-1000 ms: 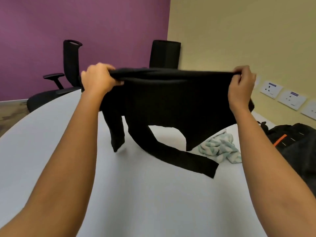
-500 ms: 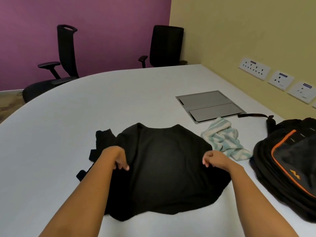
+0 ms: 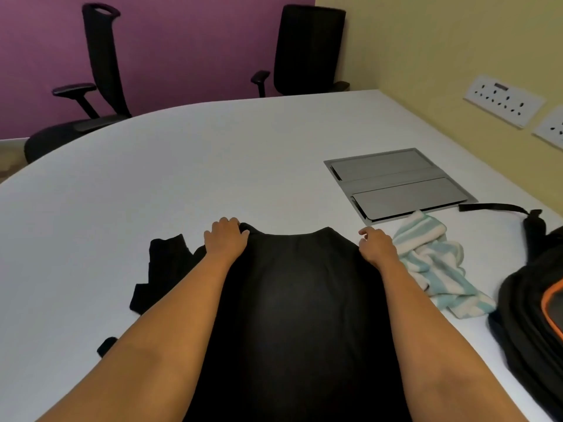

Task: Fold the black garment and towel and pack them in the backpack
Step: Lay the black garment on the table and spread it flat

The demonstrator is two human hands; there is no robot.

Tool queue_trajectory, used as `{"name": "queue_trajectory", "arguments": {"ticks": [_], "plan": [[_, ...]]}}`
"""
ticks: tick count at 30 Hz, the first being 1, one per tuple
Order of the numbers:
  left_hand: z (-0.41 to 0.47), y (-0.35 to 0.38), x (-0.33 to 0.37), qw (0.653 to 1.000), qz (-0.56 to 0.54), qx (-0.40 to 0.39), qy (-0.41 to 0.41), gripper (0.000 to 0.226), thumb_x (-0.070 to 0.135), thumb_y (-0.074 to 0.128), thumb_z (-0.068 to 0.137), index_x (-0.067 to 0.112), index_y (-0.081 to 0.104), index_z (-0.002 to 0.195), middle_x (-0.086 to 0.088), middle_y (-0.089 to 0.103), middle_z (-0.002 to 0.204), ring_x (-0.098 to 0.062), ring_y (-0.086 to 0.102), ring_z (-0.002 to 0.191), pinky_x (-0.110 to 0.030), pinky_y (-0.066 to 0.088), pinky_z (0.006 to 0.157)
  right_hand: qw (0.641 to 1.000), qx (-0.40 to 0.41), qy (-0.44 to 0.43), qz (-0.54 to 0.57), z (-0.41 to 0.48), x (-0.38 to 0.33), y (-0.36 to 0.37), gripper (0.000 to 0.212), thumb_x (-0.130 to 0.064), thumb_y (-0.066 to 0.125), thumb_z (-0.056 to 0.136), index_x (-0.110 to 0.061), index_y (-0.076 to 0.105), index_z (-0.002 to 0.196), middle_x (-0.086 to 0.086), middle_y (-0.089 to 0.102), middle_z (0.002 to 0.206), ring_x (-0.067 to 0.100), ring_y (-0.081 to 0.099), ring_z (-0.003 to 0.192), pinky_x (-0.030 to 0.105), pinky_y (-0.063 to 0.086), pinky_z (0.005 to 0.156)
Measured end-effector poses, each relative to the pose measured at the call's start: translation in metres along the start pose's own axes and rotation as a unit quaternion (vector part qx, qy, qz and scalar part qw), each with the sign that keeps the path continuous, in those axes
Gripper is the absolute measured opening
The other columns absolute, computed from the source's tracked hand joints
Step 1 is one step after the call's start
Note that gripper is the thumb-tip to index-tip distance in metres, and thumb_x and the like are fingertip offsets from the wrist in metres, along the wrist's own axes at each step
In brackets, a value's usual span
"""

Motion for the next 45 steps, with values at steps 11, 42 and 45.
{"name": "queue_trajectory", "arguments": {"ticks": [11, 42, 45], "plan": [[0.036, 0.032, -0.018, 0.996, -0.033, -0.005, -0.078, 0.029, 0.02, 0.036, 0.099, 0.006, 0.058, 0.111, -0.012, 0.062, 0.111, -0.028, 0.058, 0.099, -0.034, 0.041, 0.082, 0.973, -0.155, -0.13, 0.113, 0.029, -0.02, 0.043, 0.054, -0.015, 0.062, 0.09, -0.017, 0.041, 0.14, 0.004, 0.047, 0.14, 0.022, 0.051, 0.113, 0.026, 0.039, 0.096], [-0.058, -0.083, -0.075, 0.755, -0.636, -0.117, -0.106, 0.021, 0.037, 0.051, 0.094, 0.019, 0.064, 0.092, 0.004, 0.073, 0.071, -0.005, 0.069, 0.061, -0.018, 0.053, 0.055, 0.972, -0.102, -0.104, 0.185, -0.06, -0.025, -0.14, 0.018, -0.039, 0.071, 0.079, -0.024, 0.076, 0.088, -0.005, 0.074, 0.075, 0.014, 0.068, 0.078, 0.023, 0.048, 0.066], [-0.048, -0.112, -0.082, 0.681, -0.731, 0.004, -0.043, 0.015, 0.027, 0.049, 0.096, 0.023, 0.063, 0.1, 0.008, 0.075, 0.085, -0.003, 0.07, 0.08, -0.019, 0.053, 0.072, 0.988, -0.019, -0.097, 0.117, -0.046, -0.029, -0.142, 0.031, -0.05, 0.069, 0.078, -0.022, 0.074, 0.09, 0.0, 0.072, 0.086, 0.02, 0.064, 0.085, 0.034, 0.049, 0.078]]}}
Point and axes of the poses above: each hand's wrist, its own z-axis towards the middle knuckle, its own y-axis out of the palm, x = y × z, the point moved 6 cm from there along z, towards the middle knuckle
